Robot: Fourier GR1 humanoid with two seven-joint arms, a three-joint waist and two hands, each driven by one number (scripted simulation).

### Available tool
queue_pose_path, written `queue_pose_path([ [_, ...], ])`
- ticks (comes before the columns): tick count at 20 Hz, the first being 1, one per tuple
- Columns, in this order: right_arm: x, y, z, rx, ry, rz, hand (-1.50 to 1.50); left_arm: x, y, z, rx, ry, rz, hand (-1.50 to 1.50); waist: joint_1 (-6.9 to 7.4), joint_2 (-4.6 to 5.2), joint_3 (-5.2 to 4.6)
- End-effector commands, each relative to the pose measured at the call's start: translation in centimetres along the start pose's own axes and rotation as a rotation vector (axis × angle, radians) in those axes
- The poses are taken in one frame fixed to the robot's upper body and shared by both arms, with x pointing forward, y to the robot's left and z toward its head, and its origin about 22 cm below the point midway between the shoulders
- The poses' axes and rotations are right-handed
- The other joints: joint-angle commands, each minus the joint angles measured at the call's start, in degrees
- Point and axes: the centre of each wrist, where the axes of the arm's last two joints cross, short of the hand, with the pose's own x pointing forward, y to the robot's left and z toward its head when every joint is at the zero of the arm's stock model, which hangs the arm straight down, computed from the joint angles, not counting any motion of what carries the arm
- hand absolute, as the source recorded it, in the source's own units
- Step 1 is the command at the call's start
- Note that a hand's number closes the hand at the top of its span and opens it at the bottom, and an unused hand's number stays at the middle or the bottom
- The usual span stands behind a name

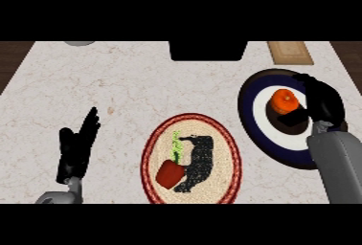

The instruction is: Pick the squash from the placemat and place it in the plate

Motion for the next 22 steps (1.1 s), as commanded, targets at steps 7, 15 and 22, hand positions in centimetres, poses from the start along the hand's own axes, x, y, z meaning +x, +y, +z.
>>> queue_pose_path([
  [7, -0.7, -3.6, 1.4, -0.257, -0.245, -0.621, -1.50, 0.2, 0.7, 0.6, 0.013, 0.013, -0.015, 0.00, -0.97, -0.48, 0.16],
  [15, -6.3, -2.7, 3.4, -0.179, -0.292, -0.760, -1.50, 0.7, 1.0, -2.2, 0.009, 0.011, -0.005, 0.00, -0.40, 0.02, -0.02],
  [22, -9.0, -1.7, 4.4, -0.150, -0.362, -0.775, -1.50, 0.1, -0.2, -1.6, 0.005, 0.005, -0.012, 0.00, -0.27, 0.00, -0.03],
])
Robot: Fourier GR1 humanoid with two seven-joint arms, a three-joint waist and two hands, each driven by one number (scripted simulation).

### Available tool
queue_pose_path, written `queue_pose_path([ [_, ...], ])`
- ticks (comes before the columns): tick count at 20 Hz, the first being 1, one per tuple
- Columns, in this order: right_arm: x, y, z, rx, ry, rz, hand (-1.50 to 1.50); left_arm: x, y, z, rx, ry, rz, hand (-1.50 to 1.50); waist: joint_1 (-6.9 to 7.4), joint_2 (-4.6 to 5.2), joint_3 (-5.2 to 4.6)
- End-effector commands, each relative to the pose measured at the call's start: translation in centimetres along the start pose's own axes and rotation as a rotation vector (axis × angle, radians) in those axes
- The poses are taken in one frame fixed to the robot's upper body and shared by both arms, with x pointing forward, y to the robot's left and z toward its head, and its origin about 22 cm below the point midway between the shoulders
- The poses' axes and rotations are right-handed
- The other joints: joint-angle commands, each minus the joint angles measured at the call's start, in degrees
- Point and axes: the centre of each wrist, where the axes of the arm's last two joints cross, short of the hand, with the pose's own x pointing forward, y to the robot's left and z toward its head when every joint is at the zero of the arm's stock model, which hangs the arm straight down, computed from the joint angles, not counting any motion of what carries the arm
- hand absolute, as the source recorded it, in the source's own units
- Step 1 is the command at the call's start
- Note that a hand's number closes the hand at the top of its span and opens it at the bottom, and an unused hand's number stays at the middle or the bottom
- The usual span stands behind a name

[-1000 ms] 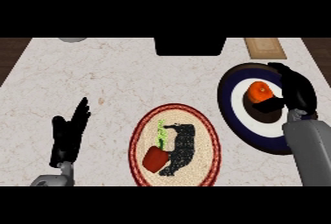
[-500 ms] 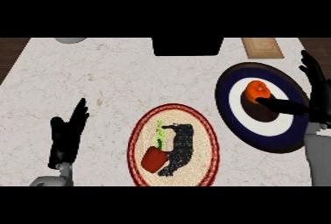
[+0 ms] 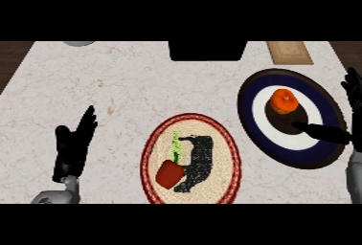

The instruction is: Pick the squash from the placemat and place it in the plate

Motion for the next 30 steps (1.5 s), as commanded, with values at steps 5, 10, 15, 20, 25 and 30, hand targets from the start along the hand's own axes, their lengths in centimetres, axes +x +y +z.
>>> queue_pose_path([
  [5, -1.0, 0.2, 1.2, 0.002, -0.036, 0.018, -1.50, -1.4, -0.1, -1.9, 0.008, -0.001, 0.006, 0.00, -0.02, 0.05, -0.02],
  [10, -3.8, 1.7, 1.4, -0.016, 0.016, 0.059, -1.50, 0.9, -0.1, 1.3, -0.010, -0.020, 0.010, 0.00, 0.35, 0.02, 0.00],
  [15, -4.4, 1.3, 1.4, -0.059, 0.050, 0.113, -1.50, -0.4, -0.1, 1.0, 0.005, 0.011, -0.001, 0.00, 0.26, 0.04, -0.01],
  [20, -3.2, -1.1, 1.8, -0.076, 0.078, 0.138, -1.50, -0.4, -1.2, 1.1, 0.011, -0.003, -0.014, 0.00, 0.07, -0.02, -0.02],
  [25, -4.6, -2.5, 2.1, -0.098, 0.099, 0.154, -1.50, 1.2, -0.7, 0.5, 0.008, -0.004, 0.006, 0.00, 0.07, -0.01, -0.02],
  [30, -6.6, -1.7, 3.2, -0.116, 0.105, 0.184, -1.50, 0.0, -0.4, 0.6, -0.009, -0.004, -0.007, 0.00, 0.12, 0.01, -0.01],
])
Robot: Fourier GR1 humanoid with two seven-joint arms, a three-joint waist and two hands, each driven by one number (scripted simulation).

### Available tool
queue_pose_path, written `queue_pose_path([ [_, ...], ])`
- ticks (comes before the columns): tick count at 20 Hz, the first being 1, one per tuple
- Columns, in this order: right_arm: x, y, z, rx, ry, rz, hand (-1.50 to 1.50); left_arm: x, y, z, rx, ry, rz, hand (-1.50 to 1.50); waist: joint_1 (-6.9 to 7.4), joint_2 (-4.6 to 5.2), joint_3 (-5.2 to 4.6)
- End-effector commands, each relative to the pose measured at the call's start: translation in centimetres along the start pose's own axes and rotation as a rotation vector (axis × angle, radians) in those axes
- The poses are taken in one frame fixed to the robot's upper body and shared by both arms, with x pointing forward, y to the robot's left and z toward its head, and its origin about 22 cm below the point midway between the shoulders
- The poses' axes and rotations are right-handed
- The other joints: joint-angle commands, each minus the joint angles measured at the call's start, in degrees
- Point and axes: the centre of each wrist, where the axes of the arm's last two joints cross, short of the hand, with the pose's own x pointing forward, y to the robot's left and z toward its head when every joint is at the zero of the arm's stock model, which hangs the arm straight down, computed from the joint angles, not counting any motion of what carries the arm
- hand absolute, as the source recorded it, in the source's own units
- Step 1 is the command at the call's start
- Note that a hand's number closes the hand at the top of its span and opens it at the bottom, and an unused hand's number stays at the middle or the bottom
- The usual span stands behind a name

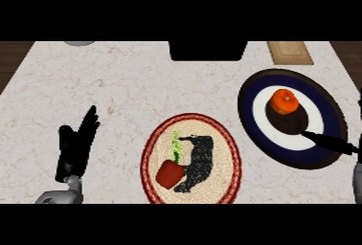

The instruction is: Pick the squash from the placemat and place it in the plate

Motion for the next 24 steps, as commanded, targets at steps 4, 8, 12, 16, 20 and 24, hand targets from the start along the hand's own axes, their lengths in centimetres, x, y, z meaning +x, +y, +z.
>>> queue_pose_path([
  [4, -2.1, -2.4, -0.4, -0.031, 0.043, 0.023, -1.50, 0.0, 0.8, 0.7, -0.002, 0.002, 0.002, 0.00, 0.09, 0.00, 0.01],
  [8, -3.5, -4.7, -1.0, -0.096, 0.007, -0.006, -1.50, 0.1, 0.8, -0.3, -0.005, -0.014, -0.007, 0.00, 0.09, 0.03, 0.03],
  [12, -3.0, -5.7, 1.4, -0.109, 0.010, -0.007, -1.50, -0.2, 1.2, 1.5, -0.010, -0.010, 0.008, 0.00, -0.04, -0.05, 0.00],
  [16, -4.8, -8.1, 0.7, -0.164, 0.048, 0.044, -1.50, -0.7, 1.0, -0.2, -0.003, 0.006, 0.008, 0.00, -0.11, 0.01, 0.00],
  [20, -6.2, -7.9, 2.0, -0.187, 0.063, 0.051, -1.50, -0.7, 0.8, 1.4, 0.009, -0.018, -0.005, 0.00, 0.10, -0.02, 0.02],
  [24, -5.4, -8.4, 0.9, -0.204, 0.074, 0.060, -1.50, -0.8, 0.5, -1.3, 0.001, -0.008, 0.002, 0.00, -0.10, 0.02, 0.00],
])
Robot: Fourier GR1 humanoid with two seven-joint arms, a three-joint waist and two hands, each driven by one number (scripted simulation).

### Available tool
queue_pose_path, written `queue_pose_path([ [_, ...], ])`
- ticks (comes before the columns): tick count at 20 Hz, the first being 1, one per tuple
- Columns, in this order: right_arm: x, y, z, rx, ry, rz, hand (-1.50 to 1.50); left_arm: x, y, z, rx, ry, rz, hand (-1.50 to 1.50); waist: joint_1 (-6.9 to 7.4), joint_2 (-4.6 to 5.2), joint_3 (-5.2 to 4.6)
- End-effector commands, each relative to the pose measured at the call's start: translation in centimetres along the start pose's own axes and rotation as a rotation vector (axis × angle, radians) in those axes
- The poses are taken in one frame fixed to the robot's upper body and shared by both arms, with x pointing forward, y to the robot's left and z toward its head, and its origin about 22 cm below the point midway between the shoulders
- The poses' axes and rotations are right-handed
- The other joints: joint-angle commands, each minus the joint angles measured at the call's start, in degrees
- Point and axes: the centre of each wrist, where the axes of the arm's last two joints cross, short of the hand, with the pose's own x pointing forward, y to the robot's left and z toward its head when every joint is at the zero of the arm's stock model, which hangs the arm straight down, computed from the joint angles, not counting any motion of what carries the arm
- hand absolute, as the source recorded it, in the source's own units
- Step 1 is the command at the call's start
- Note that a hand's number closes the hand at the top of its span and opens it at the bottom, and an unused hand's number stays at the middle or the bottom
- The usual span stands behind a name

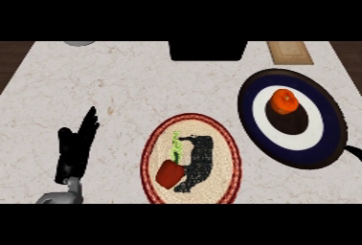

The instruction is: Pick the squash from the placemat and place it in the plate

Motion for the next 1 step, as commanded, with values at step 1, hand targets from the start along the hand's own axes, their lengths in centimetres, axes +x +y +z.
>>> queue_pose_path([
  [1, -1.57, -0.23, 0.30, -0.024, 0.026, 0.029, -1.50, 0.36, -0.06, 0.96, -0.011, 0.006, -0.004, 0.00, 0.13, 0.00, 0.00],
])
